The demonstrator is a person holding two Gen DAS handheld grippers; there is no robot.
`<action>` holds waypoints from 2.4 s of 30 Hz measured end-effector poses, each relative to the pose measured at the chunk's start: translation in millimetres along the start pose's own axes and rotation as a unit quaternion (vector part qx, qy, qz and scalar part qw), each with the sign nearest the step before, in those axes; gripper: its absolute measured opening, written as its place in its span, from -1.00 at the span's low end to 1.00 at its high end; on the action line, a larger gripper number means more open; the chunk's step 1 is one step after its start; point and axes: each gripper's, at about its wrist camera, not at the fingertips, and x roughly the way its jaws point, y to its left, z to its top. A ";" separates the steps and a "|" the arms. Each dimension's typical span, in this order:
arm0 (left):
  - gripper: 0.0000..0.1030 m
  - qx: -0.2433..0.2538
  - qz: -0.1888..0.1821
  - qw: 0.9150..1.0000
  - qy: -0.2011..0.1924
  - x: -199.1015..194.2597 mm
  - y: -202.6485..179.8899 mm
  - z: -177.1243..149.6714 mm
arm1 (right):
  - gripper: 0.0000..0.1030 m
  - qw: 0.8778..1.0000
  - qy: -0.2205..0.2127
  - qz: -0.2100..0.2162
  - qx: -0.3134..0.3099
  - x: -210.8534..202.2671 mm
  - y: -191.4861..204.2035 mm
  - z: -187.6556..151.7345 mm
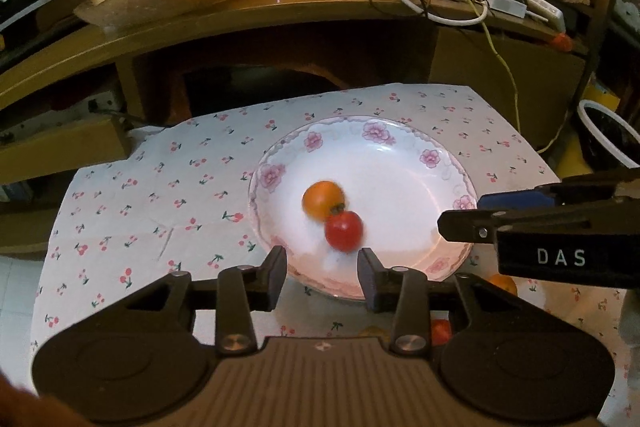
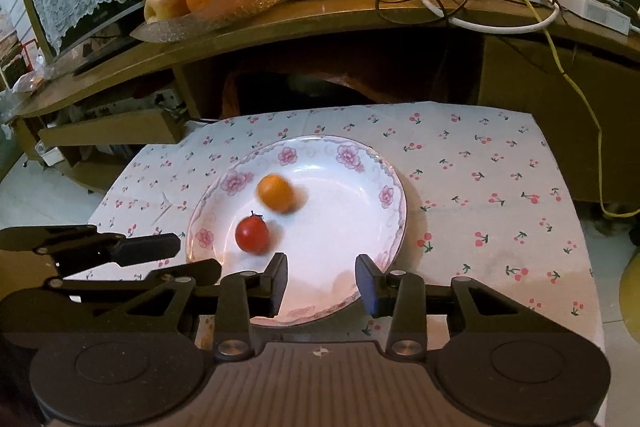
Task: Organize fruits
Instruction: 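Withdraw both grippers from the plate toward the remaining fruits, then grasp the large dark red fruit with the left gripper while the right grasps an orange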
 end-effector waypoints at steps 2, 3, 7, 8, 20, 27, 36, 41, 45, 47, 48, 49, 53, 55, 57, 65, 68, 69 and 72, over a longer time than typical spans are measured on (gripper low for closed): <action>-0.14 -0.001 -0.001 1.000 -0.001 -2.7 1.6 -1.6 | -0.21 1.000 0.001 -0.001 -0.002 -0.7 0.8 -1.8; -0.14 -0.002 0.000 1.000 -0.001 -4.0 2.4 -2.3 | -0.21 1.000 0.002 -0.001 -0.004 -1.1 1.0 -3.0; -0.14 -0.007 -0.002 1.000 0.000 -7.6 5.5 -5.3 | -0.20 1.000 0.005 -0.002 -0.007 -3.2 1.8 -7.0; -0.14 -0.007 -0.003 1.000 0.001 -8.4 6.1 -6.0 | -0.20 1.000 0.005 -0.002 -0.007 -3.8 2.0 -7.7; -0.13 -0.013 -0.009 1.000 0.005 -26.1 18.4 -21.1 | -0.19 1.000 0.022 0.010 -0.019 -6.3 11.6 -20.8; -0.13 -0.013 0.001 1.000 0.015 -46.3 36.3 -42.0 | -0.19 0.999 0.028 0.019 -0.037 -11.9 23.1 -32.9; -0.11 -0.006 0.001 1.000 0.027 -80.8 53.0 -70.7 | -0.04 0.990 0.045 0.082 -0.105 -29.1 65.3 -61.7; -0.01 -0.004 -0.008 1.000 0.028 -96.5 59.0 -80.5 | -0.04 0.979 0.058 0.112 -0.163 -27.0 87.1 -74.1; 0.00 0.008 -0.016 0.999 0.032 -99.8 59.7 -86.2 | -0.04 0.972 0.071 0.127 -0.184 -20.2 97.3 -78.9; 0.00 0.011 -0.018 0.999 0.036 -98.3 60.6 -88.2 | -0.04 0.970 0.075 0.129 -0.190 -15.0 101.9 -80.6; 0.00 0.012 -0.018 0.999 0.038 -97.6 61.1 -89.3 | -0.04 0.969 0.078 0.131 -0.192 -13.0 104.7 -82.2; 0.00 0.012 -0.019 0.999 0.039 -96.9 61.8 -90.1 | -0.04 0.969 0.081 0.131 -0.195 -10.4 106.1 -82.7; 0.00 0.016 -0.027 0.998 0.045 -92.8 63.3 -92.6 | -0.05 0.967 0.086 0.128 -0.203 2.9 113.0 -83.7; 0.00 0.018 -0.035 0.998 0.048 -91.2 62.9 -93.1 | -0.17 0.967 0.089 0.125 -0.202 8.4 113.2 -84.1; 0.00 0.024 -0.042 0.998 0.051 -89.7 60.4 -93.4 | -0.31 0.967 0.086 0.129 -0.204 8.4 113.6 -83.4; 0.00 0.059 -0.056 0.995 0.062 -76.5 41.2 -95.5 | -0.33 0.972 0.092 0.108 -0.187 -1.1 99.3 -84.9; 0.01 0.079 -0.039 0.994 0.059 -70.0 33.0 -94.9 | -0.33 0.976 0.090 0.092 -0.175 -7.4 88.2 -87.2; 0.02 0.088 -0.031 0.994 0.056 -67.9 30.1 -94.0 | -0.33 0.977 0.089 0.087 -0.171 -9.6 84.8 -88.3; 0.02 0.094 -0.013 0.994 0.056 -60.9 28.1 -92.8 | -0.33 0.981 0.090 0.072 -0.156 -14.8 75.1 -91.0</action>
